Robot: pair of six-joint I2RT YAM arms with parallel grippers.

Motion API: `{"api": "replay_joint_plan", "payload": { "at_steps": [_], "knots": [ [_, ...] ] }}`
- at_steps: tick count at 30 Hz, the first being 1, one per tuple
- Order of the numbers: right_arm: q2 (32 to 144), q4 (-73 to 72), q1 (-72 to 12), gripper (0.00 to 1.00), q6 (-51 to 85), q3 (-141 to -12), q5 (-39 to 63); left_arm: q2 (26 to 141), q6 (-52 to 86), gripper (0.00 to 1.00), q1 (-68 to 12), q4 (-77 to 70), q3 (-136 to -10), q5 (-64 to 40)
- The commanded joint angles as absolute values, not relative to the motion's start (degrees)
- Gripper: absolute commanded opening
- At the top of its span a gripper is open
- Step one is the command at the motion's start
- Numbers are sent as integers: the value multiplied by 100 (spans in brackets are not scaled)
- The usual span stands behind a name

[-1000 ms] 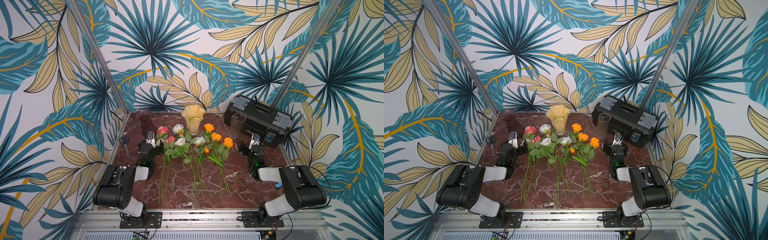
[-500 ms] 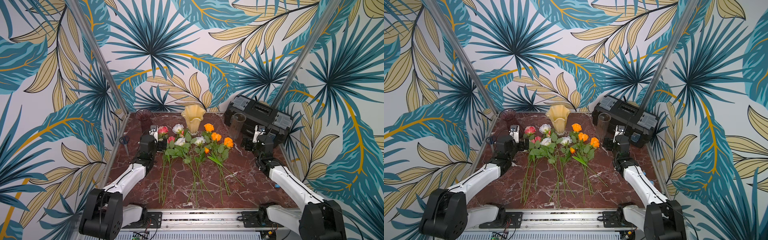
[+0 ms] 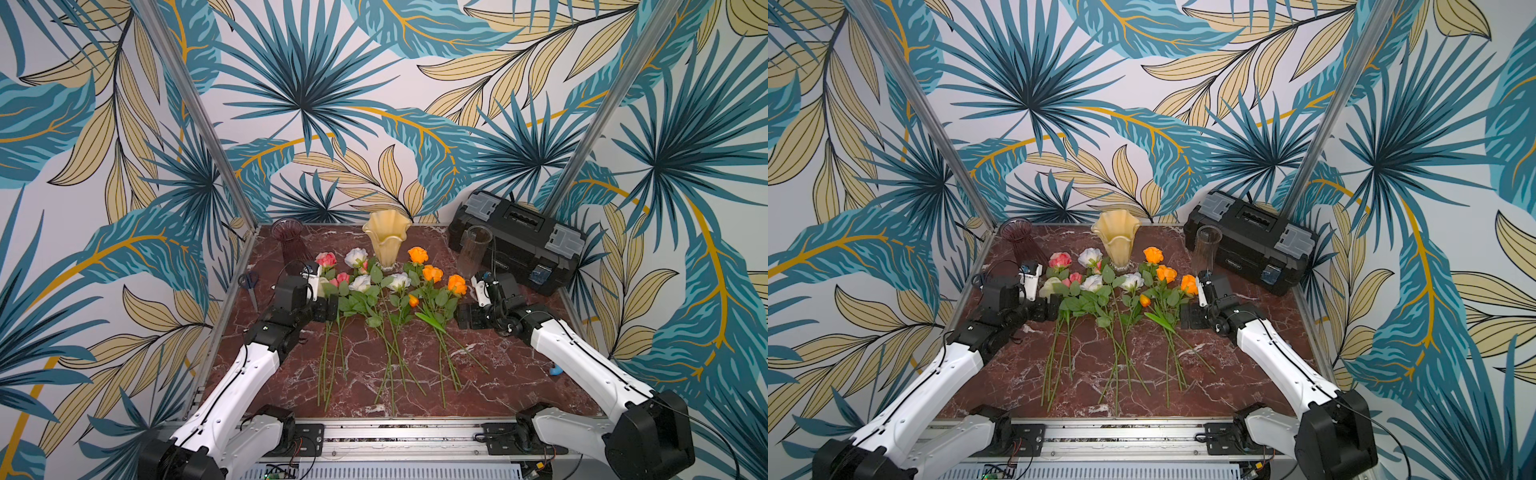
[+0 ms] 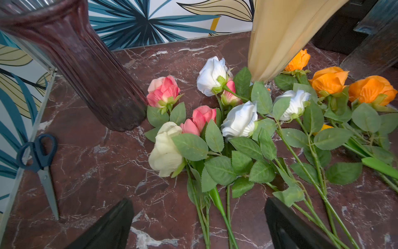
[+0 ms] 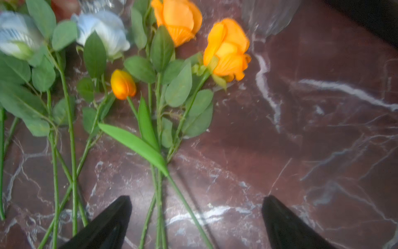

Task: Arrange the flowers in different vases according to their variety
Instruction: Pick up the flower at the center of the board.

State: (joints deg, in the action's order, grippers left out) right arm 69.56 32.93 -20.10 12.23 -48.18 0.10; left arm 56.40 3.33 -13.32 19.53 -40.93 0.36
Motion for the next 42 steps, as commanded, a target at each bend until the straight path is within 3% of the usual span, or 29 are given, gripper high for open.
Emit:
{"api": "replay_joint_plan", "payload": {
  "at_steps": [1, 6, 10, 20, 30, 39, 42],
  "knots": [
    [7154, 3894, -2250, 100, 1330, -4790, 88, 5622, 448, 100, -1353, 2241, -4251, -218],
    [7490, 3946, -2563, 99, 1354, -4866, -82, 5612, 423, 100, -1349, 2277, -4298, -375],
    [7993, 4132, -2722, 86, 1284, -5029, -375, 5568, 420, 100, -1355, 2258, -4295, -391],
    [8820, 4048, -2969, 79, 1198, -5258, -738, 5413, 396, 100, -1361, 2246, -4280, -348],
    [9523, 4215, -2986, 59, 1086, -5877, -874, 5353, 404, 100, -1362, 2241, -4263, -236],
    [9714, 4298, -3015, 58, 1266, -5833, -887, 5288, 369, 100, -1362, 2224, -4245, -164],
    [9874, 4327, -3023, 52, 1292, -5926, -860, 5304, 378, 100, -1362, 2200, -4245, -142]
  ]
}}
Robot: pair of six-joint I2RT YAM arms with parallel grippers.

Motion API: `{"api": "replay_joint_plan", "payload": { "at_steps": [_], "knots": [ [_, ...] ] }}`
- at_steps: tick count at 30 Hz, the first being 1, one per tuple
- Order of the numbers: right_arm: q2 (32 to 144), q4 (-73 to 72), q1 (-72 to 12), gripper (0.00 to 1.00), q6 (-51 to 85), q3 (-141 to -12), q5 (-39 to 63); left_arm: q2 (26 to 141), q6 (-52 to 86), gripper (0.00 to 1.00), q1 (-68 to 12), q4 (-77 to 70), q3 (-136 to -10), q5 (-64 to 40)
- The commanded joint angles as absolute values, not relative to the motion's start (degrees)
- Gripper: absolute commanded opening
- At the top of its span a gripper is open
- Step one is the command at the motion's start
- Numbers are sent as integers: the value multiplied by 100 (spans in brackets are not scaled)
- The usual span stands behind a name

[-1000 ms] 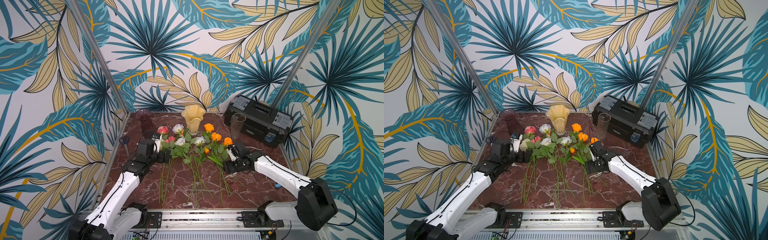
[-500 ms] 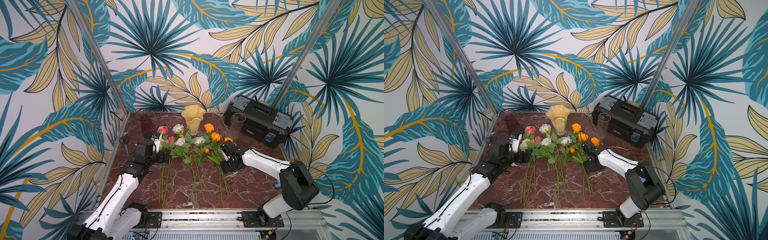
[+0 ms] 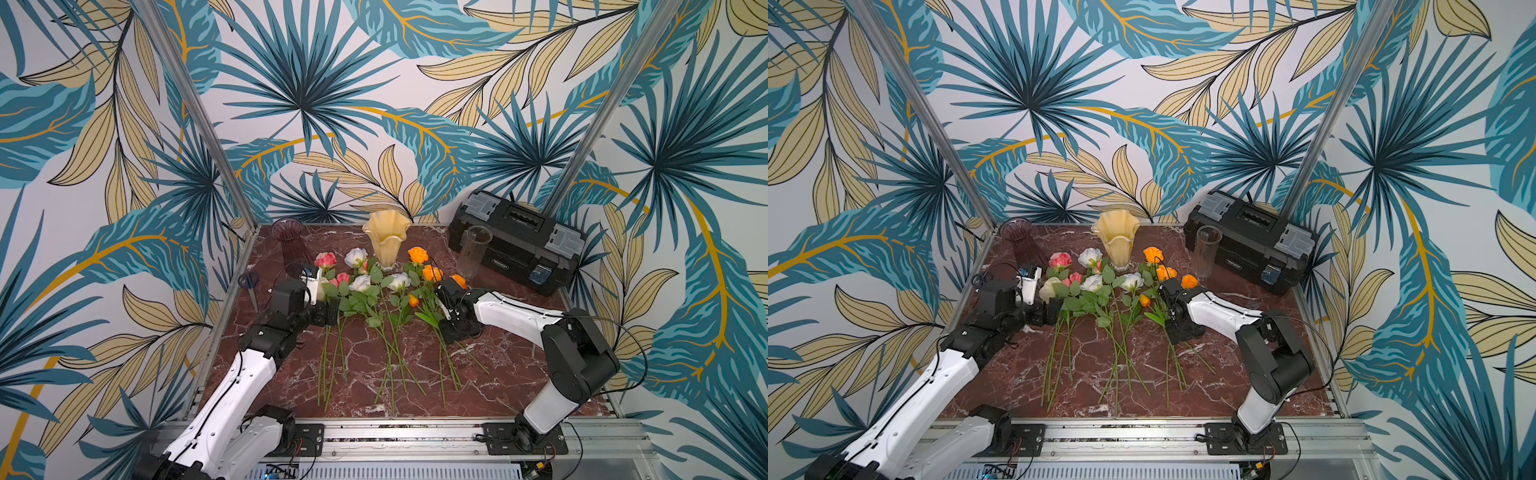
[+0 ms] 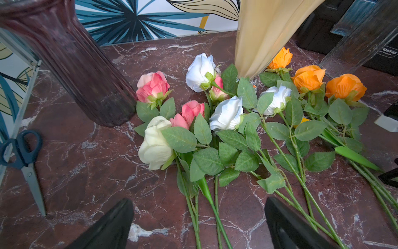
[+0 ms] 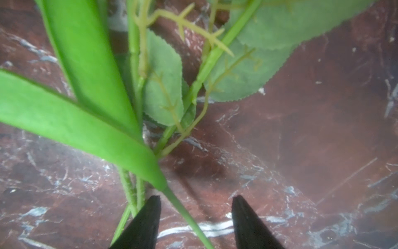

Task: Arrange the flowers in different vases according to their variety
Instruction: Pick up the flower at the center of the board.

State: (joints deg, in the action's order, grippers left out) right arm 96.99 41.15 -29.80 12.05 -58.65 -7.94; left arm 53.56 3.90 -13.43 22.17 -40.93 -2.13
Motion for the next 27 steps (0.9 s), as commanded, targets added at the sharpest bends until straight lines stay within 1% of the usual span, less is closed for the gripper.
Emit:
{"api": "replay_joint_plan", "payload": {
  "at_steps": [1, 4, 5, 7, 8, 9, 12, 15, 19, 27],
  "knots": [
    [9938, 4348, -3023, 51, 1308, -5974, -859, 5305, 387, 100, -1362, 2198, -4245, -135],
    [10110, 4416, -3028, 49, 1338, -6071, -844, 5286, 379, 100, -1356, 2232, -4254, -103],
    [10154, 4426, -3030, 46, 1340, -6097, -844, 5269, 370, 100, -1362, 2241, -4254, -91],
    [10203, 4434, -3032, 43, 1348, -6108, -845, 5242, 360, 100, -1362, 2241, -4245, -71],
    [10212, 4438, -3041, 39, 1349, -6113, -838, 5230, 354, 100, -1358, 2232, -4240, -62],
    [10222, 4433, -3036, 38, 1338, -6113, -820, 5222, 352, 100, -1360, 2242, -4236, -47],
    [10228, 4432, -3058, 26, 1303, -6120, -773, 5226, 352, 100, -1360, 2237, -4236, -32],
    [10215, 4438, -3067, 9, 1266, -6113, -745, 5235, 363, 100, -1362, 2226, -4236, -27],
    [10199, 4447, -3076, 0, 1229, -6096, -770, 5238, 387, 100, -1362, 2214, -4228, -22],
    [9779, 4549, -3118, 0, 1281, -6055, -904, 5223, 404, 100, -1362, 2232, -4228, -35]
  ]
}}
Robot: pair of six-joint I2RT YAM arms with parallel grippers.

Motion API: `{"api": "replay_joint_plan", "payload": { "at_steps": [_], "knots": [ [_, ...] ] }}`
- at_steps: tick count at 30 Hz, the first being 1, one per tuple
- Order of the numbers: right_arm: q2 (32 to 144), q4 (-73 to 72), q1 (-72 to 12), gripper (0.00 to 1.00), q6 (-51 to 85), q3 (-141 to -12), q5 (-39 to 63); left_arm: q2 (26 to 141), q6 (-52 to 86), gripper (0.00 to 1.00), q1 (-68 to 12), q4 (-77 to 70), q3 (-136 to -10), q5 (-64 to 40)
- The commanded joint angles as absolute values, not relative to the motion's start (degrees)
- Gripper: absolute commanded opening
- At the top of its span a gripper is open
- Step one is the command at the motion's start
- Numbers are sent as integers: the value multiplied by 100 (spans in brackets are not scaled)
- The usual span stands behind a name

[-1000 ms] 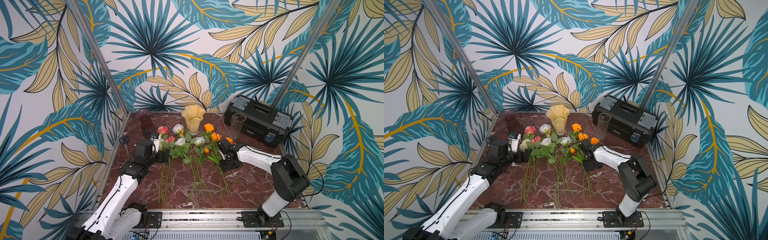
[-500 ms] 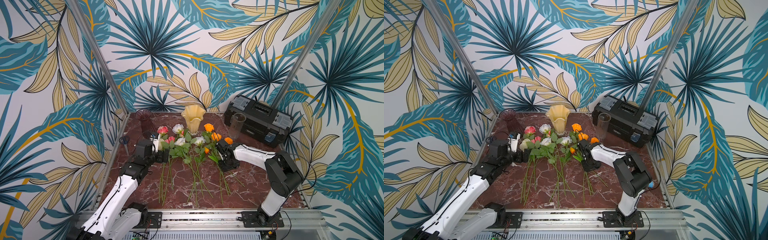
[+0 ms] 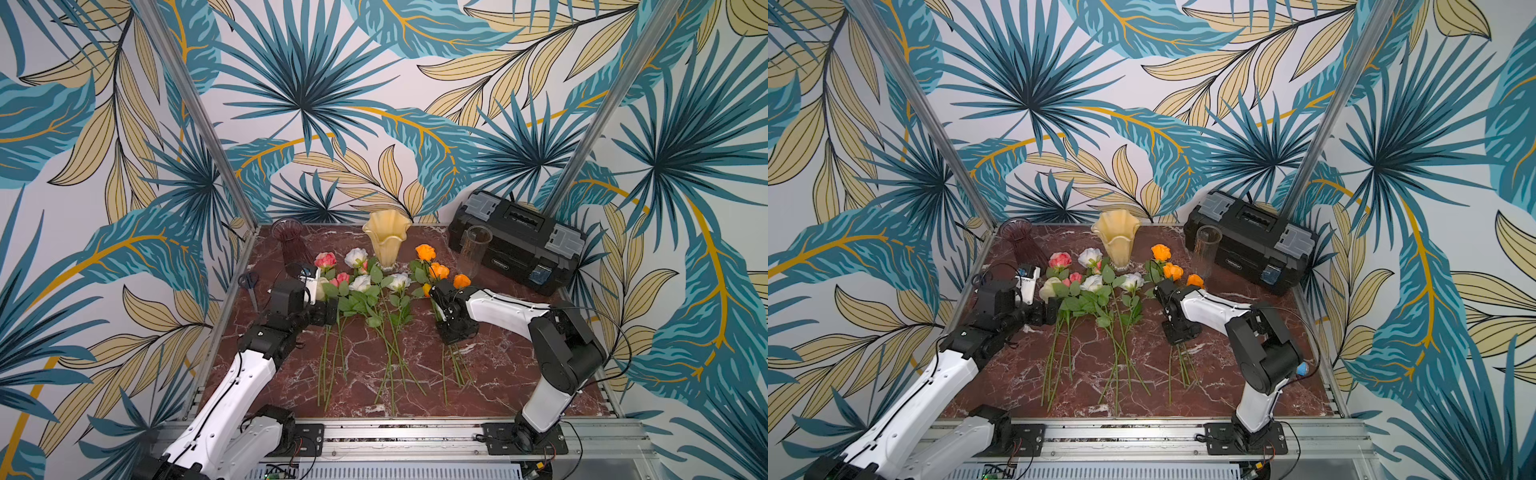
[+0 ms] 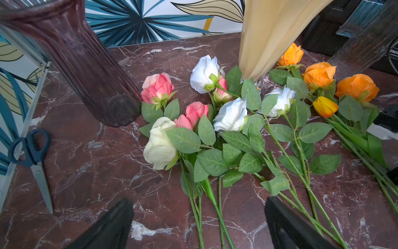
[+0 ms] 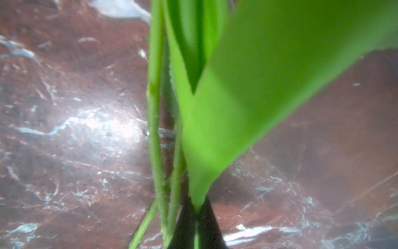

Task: Arrange the flowers in different vases according to their variety
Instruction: Pick up the flower at the center of the board, then insert the flower into the vase.

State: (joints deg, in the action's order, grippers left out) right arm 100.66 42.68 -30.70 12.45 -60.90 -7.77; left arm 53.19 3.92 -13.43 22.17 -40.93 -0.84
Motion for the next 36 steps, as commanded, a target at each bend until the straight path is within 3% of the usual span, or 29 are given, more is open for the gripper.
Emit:
{"api": "replay_joint_plan", "payload": {
  "at_steps": [1, 15, 22, 29, 36],
  "knots": [
    [9688, 4614, -3119, 0, 1300, -6060, -936, 5214, 404, 100, -1367, 2242, -4228, -35],
    [7873, 5161, -3225, 0, 1481, -6235, -1217, 5186, 457, 100, -1362, 2266, -4236, -147],
    [7104, 4959, -3227, 0, 1100, -6882, -1968, 5178, 501, 100, -1355, 2259, -4236, -293],
    [7045, 3221, -3161, 0, 151, -7326, -2993, 5187, 448, 100, -1362, 2232, -4245, -847],
    [7750, 1324, -2314, 0, 16, -7737, -2603, 5254, 322, 100, -1362, 2390, -4287, -1376]
  ]
}}
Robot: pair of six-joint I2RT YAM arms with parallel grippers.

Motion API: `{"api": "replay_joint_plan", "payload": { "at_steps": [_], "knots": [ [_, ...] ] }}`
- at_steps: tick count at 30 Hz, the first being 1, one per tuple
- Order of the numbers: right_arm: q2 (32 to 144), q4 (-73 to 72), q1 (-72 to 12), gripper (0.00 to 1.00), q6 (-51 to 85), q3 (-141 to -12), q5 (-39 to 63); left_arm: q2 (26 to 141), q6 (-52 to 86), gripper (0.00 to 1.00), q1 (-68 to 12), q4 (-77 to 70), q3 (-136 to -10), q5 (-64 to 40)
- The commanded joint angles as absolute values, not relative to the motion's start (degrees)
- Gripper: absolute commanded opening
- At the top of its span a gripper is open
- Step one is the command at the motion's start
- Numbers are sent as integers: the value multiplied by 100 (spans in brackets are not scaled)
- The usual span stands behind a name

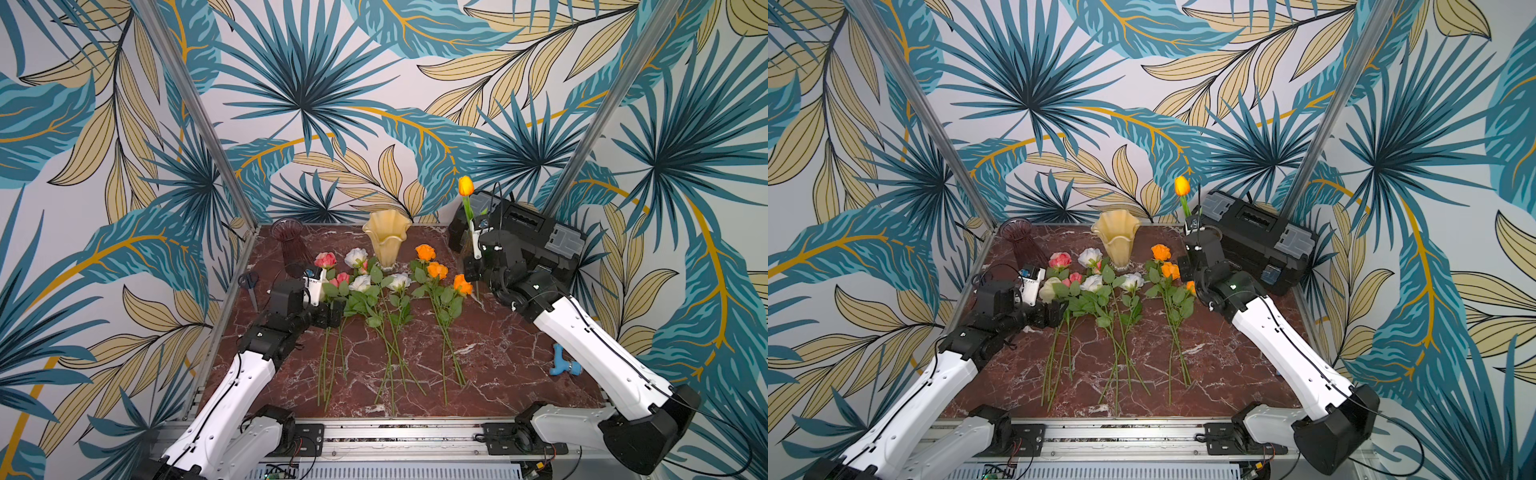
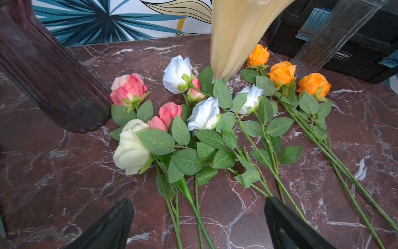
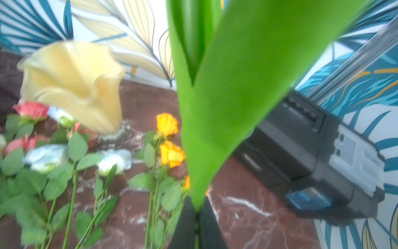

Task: Arrange the flowers in different vases according to their variety
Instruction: Insert the flower into the vase.

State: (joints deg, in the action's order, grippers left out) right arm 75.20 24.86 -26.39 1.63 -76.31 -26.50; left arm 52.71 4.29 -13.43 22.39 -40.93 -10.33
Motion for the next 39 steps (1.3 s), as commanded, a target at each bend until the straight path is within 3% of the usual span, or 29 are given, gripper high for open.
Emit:
{"api": "replay_joint_plan", "payload": {
  "at_steps": [1, 6, 18, 39],
  "knots": [
    [7847, 1012, -2196, 0, 61, -7781, -2521, 5248, 294, 100, -1362, 2439, -4296, -1410],
    [8481, 112, -1648, 0, 267, -8171, -2130, 5203, 220, 100, -1358, 2540, -4263, -1406],
    [9488, -303, -1171, 0, 283, -9078, -2048, 5221, 169, 100, -1366, 2549, -4236, -1204],
    [10059, -703, -1011, 0, 762, -8165, -2046, 5170, 211, 100, -1362, 2443, -4210, -935]
  ]
}}
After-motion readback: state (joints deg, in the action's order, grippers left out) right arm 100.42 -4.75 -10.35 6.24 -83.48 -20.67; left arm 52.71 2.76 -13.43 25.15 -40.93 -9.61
